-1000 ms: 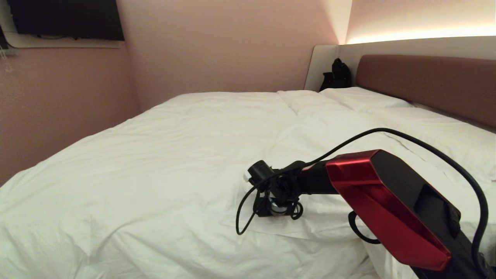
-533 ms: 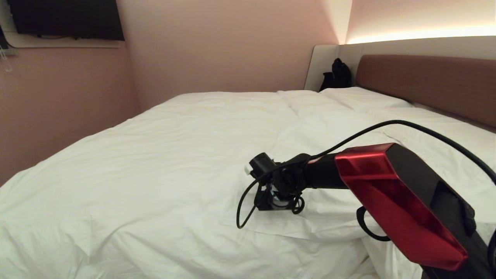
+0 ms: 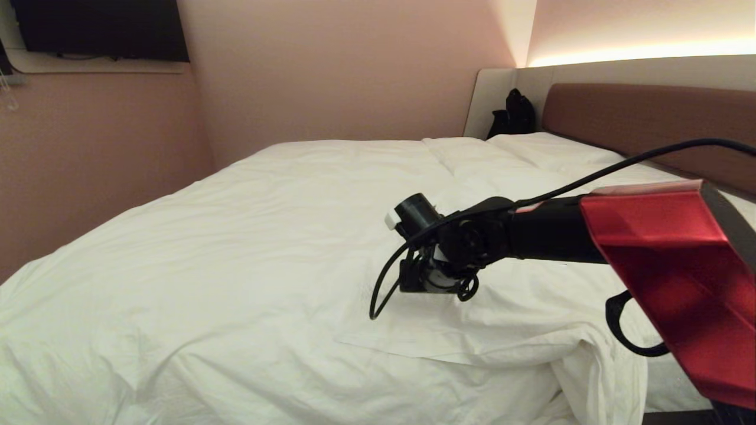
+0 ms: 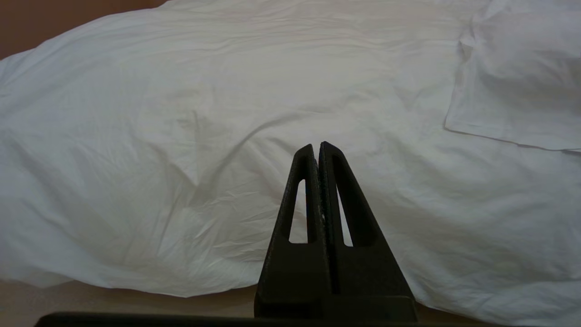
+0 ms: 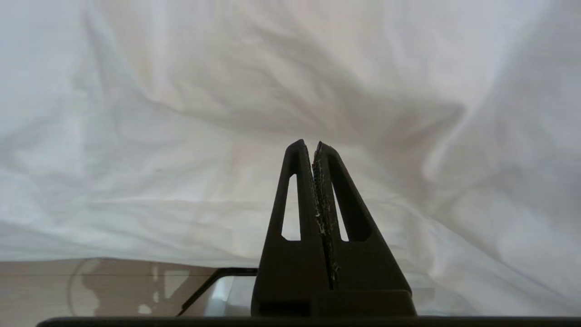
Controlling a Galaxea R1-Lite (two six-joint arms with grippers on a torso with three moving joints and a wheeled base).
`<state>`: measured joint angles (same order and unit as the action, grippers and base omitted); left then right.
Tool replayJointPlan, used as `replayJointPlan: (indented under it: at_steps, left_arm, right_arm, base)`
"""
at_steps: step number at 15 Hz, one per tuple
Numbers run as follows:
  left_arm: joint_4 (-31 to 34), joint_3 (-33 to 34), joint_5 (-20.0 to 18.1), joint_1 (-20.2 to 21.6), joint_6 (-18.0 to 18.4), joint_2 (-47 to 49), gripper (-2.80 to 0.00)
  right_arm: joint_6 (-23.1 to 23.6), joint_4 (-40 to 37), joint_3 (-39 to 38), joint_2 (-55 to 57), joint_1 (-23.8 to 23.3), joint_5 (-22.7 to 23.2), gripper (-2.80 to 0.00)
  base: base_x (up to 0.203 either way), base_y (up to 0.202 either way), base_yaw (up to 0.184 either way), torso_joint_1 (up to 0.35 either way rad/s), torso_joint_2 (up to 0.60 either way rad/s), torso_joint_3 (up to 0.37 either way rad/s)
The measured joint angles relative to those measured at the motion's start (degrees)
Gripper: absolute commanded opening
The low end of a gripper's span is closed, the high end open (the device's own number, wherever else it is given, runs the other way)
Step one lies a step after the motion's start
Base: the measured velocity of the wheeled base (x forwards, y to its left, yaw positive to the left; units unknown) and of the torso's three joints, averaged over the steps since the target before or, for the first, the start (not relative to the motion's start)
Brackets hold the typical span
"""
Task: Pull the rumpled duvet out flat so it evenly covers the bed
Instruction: Flatten the corners of the folded blanket
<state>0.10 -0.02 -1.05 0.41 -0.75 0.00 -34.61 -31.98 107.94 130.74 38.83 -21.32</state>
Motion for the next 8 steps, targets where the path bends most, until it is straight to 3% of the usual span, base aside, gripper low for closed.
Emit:
replayJointPlan:
  at_steps: [8]
  left_arm:
    - [0.0,0.0,0.0,0.0,0.0,0.0,-2.8]
  right_arm:
    - [2.7,0.8,-1.2,-3.9,0.9,0.0,-2.8]
  base:
    - [0.0,0.0,0.0,0.0,0.0,0.0]
